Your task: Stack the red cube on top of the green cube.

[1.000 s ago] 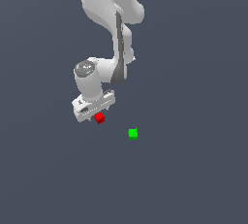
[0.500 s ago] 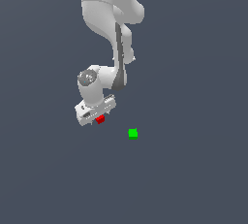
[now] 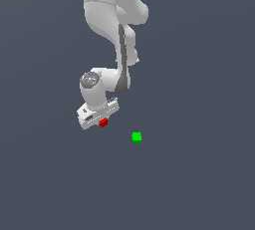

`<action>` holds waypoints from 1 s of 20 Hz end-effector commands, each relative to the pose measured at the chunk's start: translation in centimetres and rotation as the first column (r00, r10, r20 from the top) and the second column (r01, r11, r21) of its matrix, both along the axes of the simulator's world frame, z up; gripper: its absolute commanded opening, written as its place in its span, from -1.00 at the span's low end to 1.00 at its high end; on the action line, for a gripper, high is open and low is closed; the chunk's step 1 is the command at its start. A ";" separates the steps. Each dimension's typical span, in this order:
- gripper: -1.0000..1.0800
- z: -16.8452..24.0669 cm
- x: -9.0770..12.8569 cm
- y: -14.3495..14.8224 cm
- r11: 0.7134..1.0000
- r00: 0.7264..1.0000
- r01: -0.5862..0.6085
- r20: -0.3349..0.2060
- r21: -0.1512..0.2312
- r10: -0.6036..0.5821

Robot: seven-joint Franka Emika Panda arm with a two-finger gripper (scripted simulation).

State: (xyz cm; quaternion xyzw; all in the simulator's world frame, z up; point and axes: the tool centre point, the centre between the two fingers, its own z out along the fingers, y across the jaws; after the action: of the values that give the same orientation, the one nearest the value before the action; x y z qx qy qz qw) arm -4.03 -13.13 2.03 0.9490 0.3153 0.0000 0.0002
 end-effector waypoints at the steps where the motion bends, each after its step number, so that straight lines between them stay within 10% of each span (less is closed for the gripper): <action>1: -1.00 0.0 0.0 0.0 1.000 1.000 0.000 0.000 0.000 0.000; 20: -1.00 8.3 -0.1 0.1 1.000 1.000 -0.001 0.000 0.000 0.001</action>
State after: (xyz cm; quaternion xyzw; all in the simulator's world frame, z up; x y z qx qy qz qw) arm -4.14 -13.07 9.41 0.9489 0.3156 0.0001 0.0003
